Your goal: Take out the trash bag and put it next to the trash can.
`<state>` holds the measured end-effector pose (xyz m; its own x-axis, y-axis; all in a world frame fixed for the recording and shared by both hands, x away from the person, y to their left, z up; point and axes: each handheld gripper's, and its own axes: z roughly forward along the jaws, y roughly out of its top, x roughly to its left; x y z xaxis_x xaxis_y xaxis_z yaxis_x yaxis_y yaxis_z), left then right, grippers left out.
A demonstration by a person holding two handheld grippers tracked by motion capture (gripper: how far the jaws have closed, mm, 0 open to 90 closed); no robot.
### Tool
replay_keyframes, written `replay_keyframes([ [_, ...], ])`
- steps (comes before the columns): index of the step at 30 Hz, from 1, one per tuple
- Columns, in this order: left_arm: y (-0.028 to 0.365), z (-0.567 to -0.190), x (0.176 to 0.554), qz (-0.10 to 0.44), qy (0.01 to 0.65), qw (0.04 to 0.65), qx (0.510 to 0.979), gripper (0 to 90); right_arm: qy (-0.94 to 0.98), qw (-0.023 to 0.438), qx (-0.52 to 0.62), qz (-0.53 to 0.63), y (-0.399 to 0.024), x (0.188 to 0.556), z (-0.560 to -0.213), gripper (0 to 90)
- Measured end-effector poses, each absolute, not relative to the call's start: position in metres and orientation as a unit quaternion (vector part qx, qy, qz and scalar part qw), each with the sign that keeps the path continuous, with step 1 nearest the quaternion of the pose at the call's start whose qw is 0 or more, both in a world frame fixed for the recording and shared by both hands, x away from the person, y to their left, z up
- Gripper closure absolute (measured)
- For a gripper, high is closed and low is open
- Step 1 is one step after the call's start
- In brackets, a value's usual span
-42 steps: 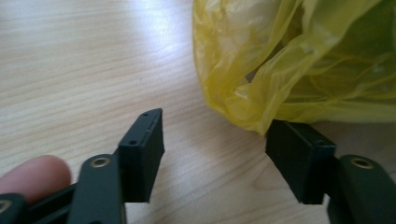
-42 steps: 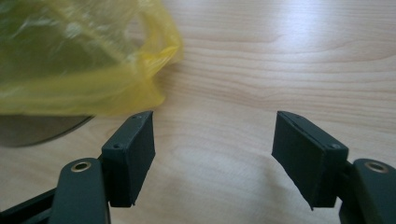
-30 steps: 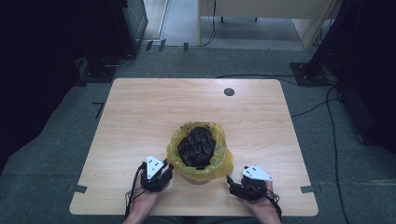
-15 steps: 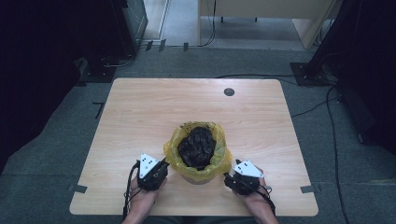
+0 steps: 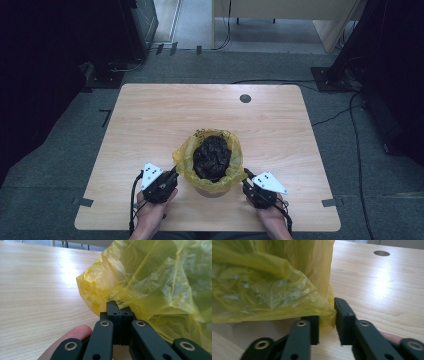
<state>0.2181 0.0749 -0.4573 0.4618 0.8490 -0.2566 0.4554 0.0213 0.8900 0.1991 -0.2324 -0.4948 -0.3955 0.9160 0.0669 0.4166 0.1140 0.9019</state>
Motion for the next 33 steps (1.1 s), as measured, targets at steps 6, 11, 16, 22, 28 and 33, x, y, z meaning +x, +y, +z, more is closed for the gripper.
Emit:
replay_keyframes([
  [6,0.075,-0.447,0.213,0.188,0.480,0.539,0.666,90.0,0.682,0.264,0.481,0.483,-0.232,0.195,-0.485,87.5],
  [11,0.074,-0.437,0.208,0.194,0.474,0.551,0.659,90.0,0.663,0.275,0.483,0.502,-0.235,0.190,-0.471,87.6],
  [16,0.074,-0.429,0.204,0.210,0.472,0.556,0.651,90.0,0.645,0.292,0.483,0.515,-0.236,0.185,-0.460,87.6],
  [22,0.070,-0.418,0.201,0.236,0.460,0.562,0.646,90.0,0.634,0.330,0.468,0.520,-0.234,0.182,-0.447,87.6],
  [28,0.067,-0.410,0.204,0.233,0.448,0.568,0.649,90.0,0.633,0.348,0.453,0.523,-0.230,0.183,-0.439,87.4],
  [33,0.062,-0.404,0.204,0.239,0.438,0.574,0.649,90.0,0.630,0.367,0.440,0.524,-0.226,0.185,-0.431,87.3],
])
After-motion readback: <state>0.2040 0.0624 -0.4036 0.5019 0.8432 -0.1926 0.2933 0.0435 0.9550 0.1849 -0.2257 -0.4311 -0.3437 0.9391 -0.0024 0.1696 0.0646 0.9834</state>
